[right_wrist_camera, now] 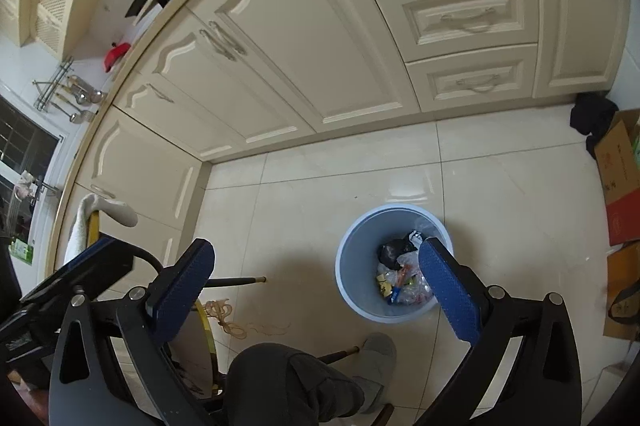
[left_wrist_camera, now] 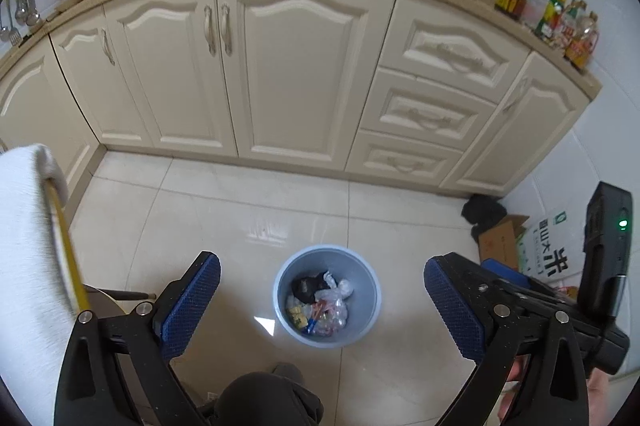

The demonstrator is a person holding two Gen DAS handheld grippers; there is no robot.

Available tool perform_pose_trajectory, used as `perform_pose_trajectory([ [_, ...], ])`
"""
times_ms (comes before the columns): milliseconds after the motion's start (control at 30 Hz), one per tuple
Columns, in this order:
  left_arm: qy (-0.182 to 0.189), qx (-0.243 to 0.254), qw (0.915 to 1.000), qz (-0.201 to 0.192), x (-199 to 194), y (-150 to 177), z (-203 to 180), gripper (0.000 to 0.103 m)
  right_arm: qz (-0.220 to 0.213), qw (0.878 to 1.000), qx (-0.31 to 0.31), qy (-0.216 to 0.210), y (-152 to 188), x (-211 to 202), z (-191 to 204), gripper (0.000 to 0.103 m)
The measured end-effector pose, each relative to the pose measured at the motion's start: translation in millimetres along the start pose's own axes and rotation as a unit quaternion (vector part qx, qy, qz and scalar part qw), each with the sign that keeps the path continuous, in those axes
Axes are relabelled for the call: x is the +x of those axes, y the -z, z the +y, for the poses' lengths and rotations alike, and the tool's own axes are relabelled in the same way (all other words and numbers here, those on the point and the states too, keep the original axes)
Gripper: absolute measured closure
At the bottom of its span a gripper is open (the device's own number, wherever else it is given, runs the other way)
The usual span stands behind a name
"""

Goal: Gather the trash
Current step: 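Swing both tools back over the table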

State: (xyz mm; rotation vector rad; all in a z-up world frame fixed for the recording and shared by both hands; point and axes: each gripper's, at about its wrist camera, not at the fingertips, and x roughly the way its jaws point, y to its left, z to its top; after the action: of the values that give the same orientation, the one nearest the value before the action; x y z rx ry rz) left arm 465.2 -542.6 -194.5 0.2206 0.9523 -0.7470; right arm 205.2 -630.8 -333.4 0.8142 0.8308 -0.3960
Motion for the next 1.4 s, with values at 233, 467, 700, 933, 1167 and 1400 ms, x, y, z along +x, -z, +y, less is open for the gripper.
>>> perform_pose_trajectory([
  [233,-0.011,-0.006,0.9982,-0.058,-75,29,11,0.001,-0.026,0.999,-0.024,-0.028,3,-36,39,0.000],
  [467,-0.037,-0.023,0.9913,-0.124,-170,82,39,0.001,-0.048,0.995,-0.065,-0.050,10,-66,92,0.000],
  [700,-0.065,-0.054,0.9820,-0.169,-264,146,86,0.001,-0.064,0.987,-0.117,-0.086,28,-89,159,0.000],
  [933,-0.098,-0.099,0.9685,-0.206,-344,207,128,0.001,-0.065,0.975,-0.170,-0.130,48,-100,224,0.000],
  [1167,-0.139,-0.137,0.9524,-0.235,-410,267,158,0.001,-0.061,0.957,-0.232,-0.163,74,-100,285,0.000],
  [1400,-0.180,-0.187,0.9353,-0.240,-461,327,186,0.001,-0.052,0.939,-0.293,-0.172,106,-88,343,0.000],
])
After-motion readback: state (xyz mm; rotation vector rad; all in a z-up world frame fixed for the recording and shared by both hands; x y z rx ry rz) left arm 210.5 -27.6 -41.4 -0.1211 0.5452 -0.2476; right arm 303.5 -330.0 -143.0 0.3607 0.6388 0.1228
